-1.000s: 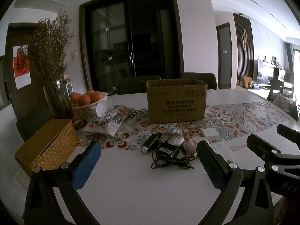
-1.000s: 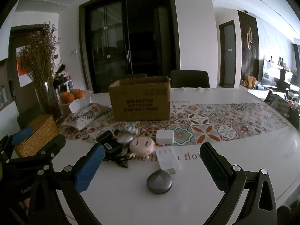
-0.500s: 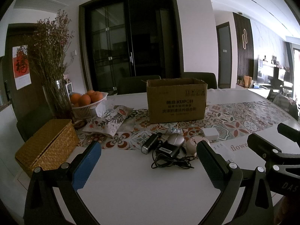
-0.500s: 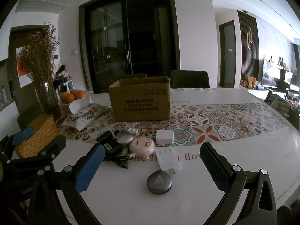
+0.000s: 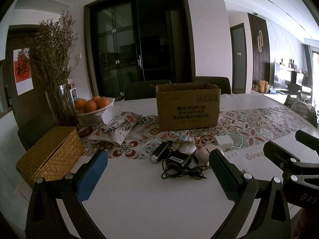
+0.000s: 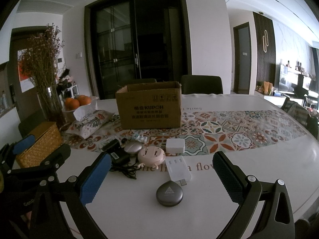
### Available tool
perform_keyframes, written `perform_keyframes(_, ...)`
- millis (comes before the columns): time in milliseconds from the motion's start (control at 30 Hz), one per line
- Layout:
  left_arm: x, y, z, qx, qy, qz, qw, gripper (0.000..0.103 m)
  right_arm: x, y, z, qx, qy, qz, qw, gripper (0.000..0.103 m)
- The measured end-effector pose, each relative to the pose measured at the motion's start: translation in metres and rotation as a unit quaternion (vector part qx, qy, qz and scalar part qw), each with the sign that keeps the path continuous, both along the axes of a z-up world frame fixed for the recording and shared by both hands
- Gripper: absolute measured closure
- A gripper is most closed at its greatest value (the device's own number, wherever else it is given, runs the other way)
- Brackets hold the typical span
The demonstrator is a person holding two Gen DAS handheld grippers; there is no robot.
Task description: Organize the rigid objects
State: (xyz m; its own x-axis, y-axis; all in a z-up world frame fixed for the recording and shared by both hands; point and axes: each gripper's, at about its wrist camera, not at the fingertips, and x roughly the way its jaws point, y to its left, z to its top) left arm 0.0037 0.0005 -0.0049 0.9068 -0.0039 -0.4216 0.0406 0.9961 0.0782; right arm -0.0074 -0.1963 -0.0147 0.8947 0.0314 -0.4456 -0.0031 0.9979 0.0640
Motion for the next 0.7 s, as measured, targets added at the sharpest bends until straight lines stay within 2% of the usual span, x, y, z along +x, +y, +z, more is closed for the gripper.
perform_keyframes(700, 0.002, 0.0018, -0.0052, 0.002, 0.007, -0.001, 1.0, 0.0, 0.0019, 0.0015, -0.002, 0.0, 0.003, 0.0, 1.0, 0.0)
